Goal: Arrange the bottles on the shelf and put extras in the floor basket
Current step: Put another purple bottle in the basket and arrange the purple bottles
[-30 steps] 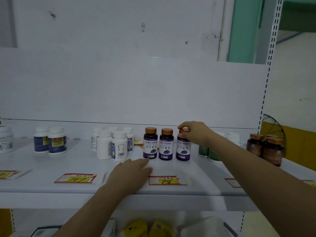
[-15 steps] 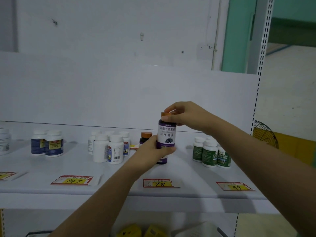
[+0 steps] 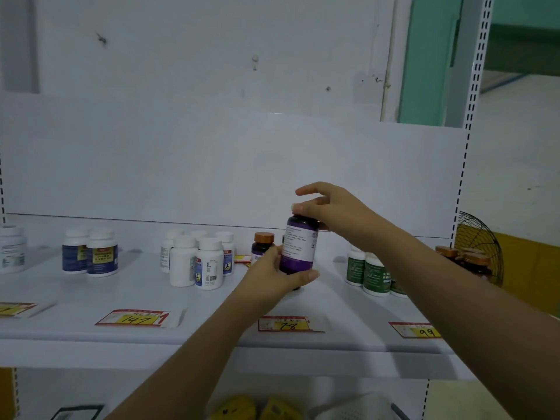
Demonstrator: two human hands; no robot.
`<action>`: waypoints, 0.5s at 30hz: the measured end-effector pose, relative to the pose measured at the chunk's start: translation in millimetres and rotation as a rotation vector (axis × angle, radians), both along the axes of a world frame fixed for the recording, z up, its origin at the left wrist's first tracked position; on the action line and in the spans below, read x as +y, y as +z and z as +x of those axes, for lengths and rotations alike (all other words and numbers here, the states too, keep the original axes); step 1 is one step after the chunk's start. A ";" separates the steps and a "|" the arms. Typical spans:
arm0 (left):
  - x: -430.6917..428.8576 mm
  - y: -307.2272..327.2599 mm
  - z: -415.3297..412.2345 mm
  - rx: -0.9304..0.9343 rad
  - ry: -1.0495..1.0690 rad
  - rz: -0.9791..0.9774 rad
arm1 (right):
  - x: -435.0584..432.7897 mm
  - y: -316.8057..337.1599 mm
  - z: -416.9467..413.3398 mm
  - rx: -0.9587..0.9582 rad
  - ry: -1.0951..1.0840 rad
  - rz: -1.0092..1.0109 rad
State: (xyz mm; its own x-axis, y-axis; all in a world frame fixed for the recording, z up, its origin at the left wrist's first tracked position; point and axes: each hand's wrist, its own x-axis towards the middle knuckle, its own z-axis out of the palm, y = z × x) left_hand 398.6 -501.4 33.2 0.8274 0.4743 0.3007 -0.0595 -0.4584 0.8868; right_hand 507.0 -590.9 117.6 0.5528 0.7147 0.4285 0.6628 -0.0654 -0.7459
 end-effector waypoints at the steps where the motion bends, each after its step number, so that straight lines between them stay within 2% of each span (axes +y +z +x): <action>1: 0.9 -0.6 -0.9 0.020 -0.026 0.021 | -1.5 -0.3 0.4 0.009 0.041 -0.008; 5: -1.4 -6.1 4.3 -0.025 0.082 0.041 | -3.6 -6.1 -0.2 0.097 0.141 0.035; 9: -4.9 -11.7 15.1 -0.065 0.347 0.153 | 2.0 -13.9 -5.3 0.000 -0.045 0.019; 11: -8.7 -10.6 17.1 -0.056 0.410 0.204 | 1.8 -14.2 -4.4 0.081 -0.053 0.085; 13: -9.2 -5.9 15.3 -0.058 0.338 0.143 | -3.4 -11.1 -1.4 0.165 -0.001 0.124; 15: -10.8 0.8 8.1 -0.041 0.145 0.024 | -10.5 -9.0 3.1 0.190 0.057 0.102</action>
